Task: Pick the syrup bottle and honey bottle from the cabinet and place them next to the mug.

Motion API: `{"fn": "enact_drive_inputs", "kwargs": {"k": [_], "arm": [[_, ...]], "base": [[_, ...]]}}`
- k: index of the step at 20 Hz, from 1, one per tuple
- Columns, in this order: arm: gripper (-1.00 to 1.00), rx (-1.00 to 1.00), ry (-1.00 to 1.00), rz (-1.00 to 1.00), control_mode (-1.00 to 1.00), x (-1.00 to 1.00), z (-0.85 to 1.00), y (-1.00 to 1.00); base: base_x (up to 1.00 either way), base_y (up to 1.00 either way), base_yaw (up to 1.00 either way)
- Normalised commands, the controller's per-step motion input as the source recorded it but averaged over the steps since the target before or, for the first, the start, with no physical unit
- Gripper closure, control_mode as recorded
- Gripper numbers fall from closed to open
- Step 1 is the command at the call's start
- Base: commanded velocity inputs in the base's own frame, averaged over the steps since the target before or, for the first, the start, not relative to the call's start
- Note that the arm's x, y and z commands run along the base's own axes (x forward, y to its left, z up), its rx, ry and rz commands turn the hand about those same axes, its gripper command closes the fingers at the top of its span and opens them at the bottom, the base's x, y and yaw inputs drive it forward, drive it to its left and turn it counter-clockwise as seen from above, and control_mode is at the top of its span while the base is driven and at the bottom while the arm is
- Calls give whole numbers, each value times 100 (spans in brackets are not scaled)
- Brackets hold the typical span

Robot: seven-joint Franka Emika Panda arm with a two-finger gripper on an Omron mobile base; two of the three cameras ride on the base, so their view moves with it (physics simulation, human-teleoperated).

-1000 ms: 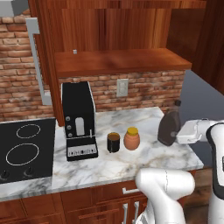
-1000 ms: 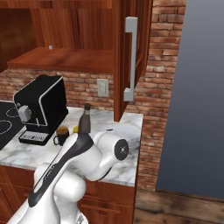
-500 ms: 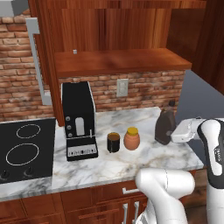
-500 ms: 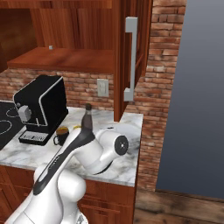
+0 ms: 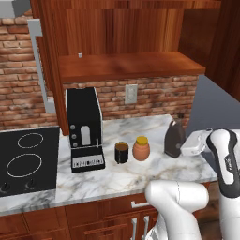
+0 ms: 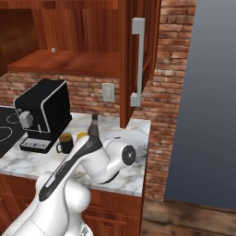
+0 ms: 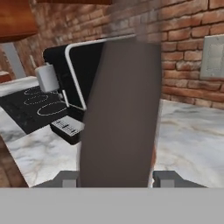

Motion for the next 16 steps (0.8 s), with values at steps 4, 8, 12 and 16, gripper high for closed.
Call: {"fn": "enact_drive_inputs", "kwargs": {"k": [4,8,12,16], "arm": [[100,-3,0,0,-100,21,-33,0],[100,-3,0,0,-100,18,-22,0],[100,-2,-1,0,-100,11,-3,0],[100,-3,-1,0,-100,16,0,0]], "base": [[0,0,0],[0,0,0],[0,0,0],[0,0,0]]}}
